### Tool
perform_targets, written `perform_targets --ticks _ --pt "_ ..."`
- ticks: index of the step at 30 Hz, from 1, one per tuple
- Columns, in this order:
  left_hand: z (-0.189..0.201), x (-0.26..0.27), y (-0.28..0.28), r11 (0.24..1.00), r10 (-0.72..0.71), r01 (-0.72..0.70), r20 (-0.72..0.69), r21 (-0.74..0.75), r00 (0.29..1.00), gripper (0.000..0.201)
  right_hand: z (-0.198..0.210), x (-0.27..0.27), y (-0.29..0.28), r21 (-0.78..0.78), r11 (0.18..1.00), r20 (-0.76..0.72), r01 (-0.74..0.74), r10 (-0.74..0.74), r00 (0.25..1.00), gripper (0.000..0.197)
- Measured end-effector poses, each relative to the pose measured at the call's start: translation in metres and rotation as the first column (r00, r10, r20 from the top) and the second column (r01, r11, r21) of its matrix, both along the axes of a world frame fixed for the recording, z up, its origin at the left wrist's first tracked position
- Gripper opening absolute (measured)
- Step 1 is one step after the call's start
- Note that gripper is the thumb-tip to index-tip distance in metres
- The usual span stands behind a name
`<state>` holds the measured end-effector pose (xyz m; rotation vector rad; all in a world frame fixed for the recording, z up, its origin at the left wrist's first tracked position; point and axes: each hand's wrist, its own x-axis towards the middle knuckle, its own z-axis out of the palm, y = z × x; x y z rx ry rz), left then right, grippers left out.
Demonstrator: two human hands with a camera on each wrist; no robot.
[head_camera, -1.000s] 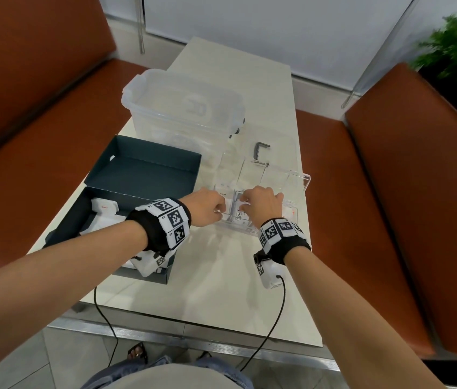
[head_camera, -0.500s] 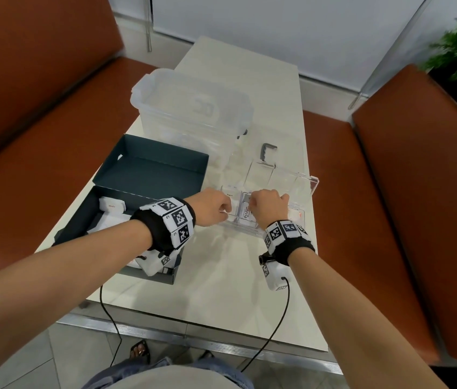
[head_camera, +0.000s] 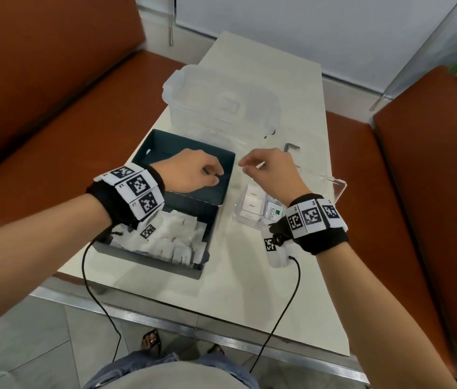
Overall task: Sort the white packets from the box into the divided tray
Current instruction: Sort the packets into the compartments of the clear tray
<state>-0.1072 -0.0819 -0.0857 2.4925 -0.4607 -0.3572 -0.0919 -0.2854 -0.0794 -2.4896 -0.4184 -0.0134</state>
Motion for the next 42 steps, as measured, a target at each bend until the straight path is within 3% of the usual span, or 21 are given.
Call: perform_targets --ticks 5,8,12,15,22,28,34,42 --pt "-0.004 -0.006 0.05 0.988 0.155 -0.155 0.012 -0.015 0.988 0.034 0.004 0.0 0.061 0.054 0.987 -0.065 -0.152 0.156 0.986 0.015" --pt "-0.019 -0.014 0.078 0.97 0.241 -0.241 0.007 0.011 0.971 0.042 -0.009 -0.005 0.1 -0.042 0.955 -0.166 -0.294 0.284 0.944 0.013" --pt "-0.045 -0.028 0.111 0.937 0.335 -0.333 0.001 0.101 0.942 0.058 -0.04 -0.015 0.138 -0.307 0.821 -0.339 -0.482 0.379 0.861 0.022" --pt "-0.062 -0.036 0.129 0.901 0.419 -0.409 -0.042 0.143 0.907 0.061 -0.065 -0.021 0.151 -0.471 0.7 -0.423 -0.537 0.355 0.834 0.045" --pt "-0.082 -0.042 0.142 0.904 0.425 -0.405 -0.175 0.141 0.888 0.034 -0.091 -0.031 0.165 -0.599 0.525 -0.532 -0.605 0.304 0.791 0.078" --pt "-0.081 -0.043 0.143 0.894 0.447 -0.429 -0.214 0.128 0.868 0.035 -0.093 -0.04 0.175 -0.548 0.562 -0.57 -0.62 0.292 0.768 0.057" --pt "-0.076 -0.043 0.143 0.881 0.465 -0.468 -0.306 0.07 0.831 0.046 -0.091 -0.04 0.178 -0.585 0.488 -0.57 -0.648 0.32 0.756 0.041" --pt "-0.072 -0.045 0.142 0.87 0.471 -0.492 -0.356 0.035 0.807 0.043 -0.089 -0.037 0.172 -0.455 0.58 -0.534 -0.676 0.429 0.728 0.035"
